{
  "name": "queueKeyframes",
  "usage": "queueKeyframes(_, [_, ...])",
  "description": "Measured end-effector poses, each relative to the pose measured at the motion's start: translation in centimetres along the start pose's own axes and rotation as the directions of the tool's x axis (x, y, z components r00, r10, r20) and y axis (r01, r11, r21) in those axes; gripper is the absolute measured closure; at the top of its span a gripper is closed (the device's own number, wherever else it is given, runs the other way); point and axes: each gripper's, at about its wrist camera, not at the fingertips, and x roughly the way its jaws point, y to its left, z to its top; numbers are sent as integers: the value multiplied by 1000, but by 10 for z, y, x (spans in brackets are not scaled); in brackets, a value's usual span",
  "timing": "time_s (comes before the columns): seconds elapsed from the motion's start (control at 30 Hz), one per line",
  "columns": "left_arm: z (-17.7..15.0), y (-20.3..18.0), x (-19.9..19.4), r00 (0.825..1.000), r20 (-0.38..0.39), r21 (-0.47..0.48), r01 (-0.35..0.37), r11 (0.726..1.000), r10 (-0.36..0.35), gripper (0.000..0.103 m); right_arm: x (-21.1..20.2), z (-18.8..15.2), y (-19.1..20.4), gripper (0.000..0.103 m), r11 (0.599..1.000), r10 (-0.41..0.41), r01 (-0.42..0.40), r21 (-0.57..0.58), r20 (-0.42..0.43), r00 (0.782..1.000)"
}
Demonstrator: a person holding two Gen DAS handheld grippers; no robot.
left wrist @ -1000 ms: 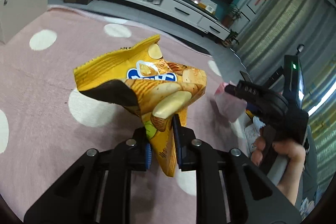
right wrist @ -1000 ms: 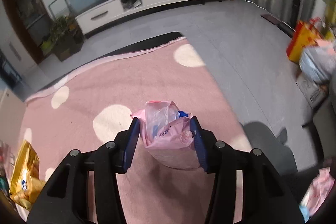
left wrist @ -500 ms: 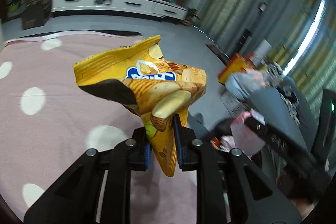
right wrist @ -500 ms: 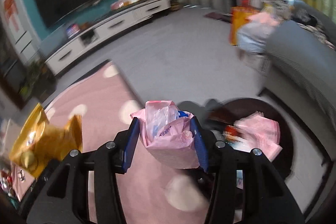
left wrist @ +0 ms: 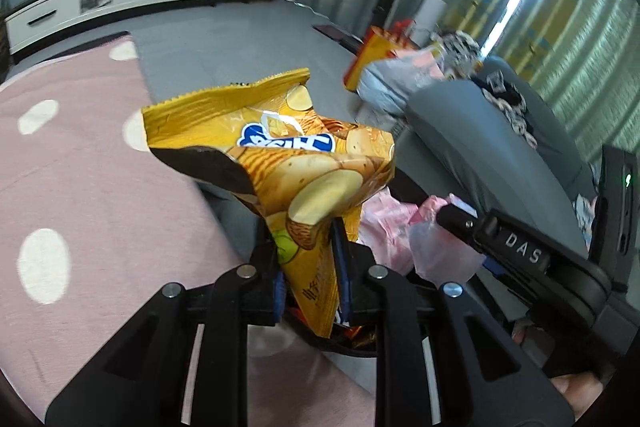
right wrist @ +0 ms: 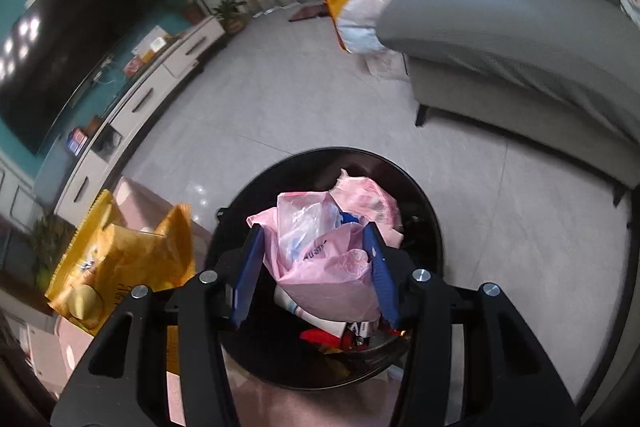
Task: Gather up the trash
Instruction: 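Carry the yellow snack bag and small pink bag over the black bin, then open both tools to drop both bags into the bin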
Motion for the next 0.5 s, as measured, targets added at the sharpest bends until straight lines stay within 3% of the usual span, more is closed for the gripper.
queueKeyframes(0.23, [-4,-13,22,998,-58,17,21,1000,-20,68,5,3,-10,47,999,5,-4,33,-19,1000])
queueKeyframes(0.3, [-3,-14,23,998,-56,11,16,1000,-15,54,4,4,-13,41,999,9,-8,47,-25,1000])
queueKeyframes(0.37, [-4,-14,22,999,-52,0,3,1000,-3,31,3,5,-17,36,999,9,-8,51,-25,1000])
queueKeyframes(0.5, [-4,-14,17,999,-45,-9,-5,1000,5,10,-7,7,-24,20,998,-7,7,62,-1,1000])
